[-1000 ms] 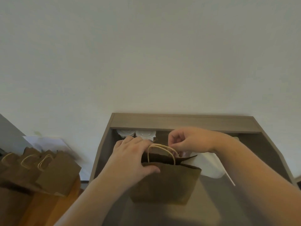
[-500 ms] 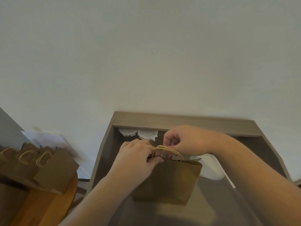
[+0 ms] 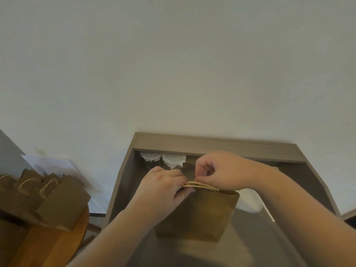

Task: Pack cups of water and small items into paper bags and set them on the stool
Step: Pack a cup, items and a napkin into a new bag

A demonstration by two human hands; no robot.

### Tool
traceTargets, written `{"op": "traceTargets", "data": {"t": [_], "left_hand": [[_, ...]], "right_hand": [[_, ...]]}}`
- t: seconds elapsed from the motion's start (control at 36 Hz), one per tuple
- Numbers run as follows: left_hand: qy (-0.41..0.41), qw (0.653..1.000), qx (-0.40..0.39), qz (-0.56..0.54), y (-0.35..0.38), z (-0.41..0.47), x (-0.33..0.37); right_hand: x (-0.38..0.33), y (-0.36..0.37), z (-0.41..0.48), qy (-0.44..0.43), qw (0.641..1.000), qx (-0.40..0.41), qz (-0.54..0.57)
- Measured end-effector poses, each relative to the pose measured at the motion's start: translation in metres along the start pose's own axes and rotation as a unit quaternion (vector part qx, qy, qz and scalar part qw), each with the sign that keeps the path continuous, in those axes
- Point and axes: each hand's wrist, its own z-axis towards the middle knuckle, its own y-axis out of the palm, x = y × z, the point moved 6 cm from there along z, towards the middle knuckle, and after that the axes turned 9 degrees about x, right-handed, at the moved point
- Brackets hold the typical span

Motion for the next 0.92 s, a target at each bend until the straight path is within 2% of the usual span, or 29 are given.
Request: {"op": "traceTargets", "data": {"t": [0.28, 0.5, 0.69, 0.92], "left_hand": [[0.016, 0.999, -0.013, -0.035, 0.0, 0.002, -0.003], [-0.043, 0.992, -0.085, -0.078, 0.002, 0.008, -0.004], [-0.035, 0.989, -0.109, -0.094, 0.005, 0.013, -0.004], [-0.064, 0.983, -0.125, -0.117, 0.001, 0.016, -0.002]], "right_hand": [[-0.003, 0.005, -0.007, -0.011, 1.0, 0.008, -0.01], [0.0, 0.013, -0.004, -0.021, 0.999, 0.046, -0.015], [-0.002, 0.007, -0.011, -0.029, 0.996, 0.085, 0.003], [0.0, 0.005, -0.014, -0.027, 0.991, 0.131, -0.02]]}}
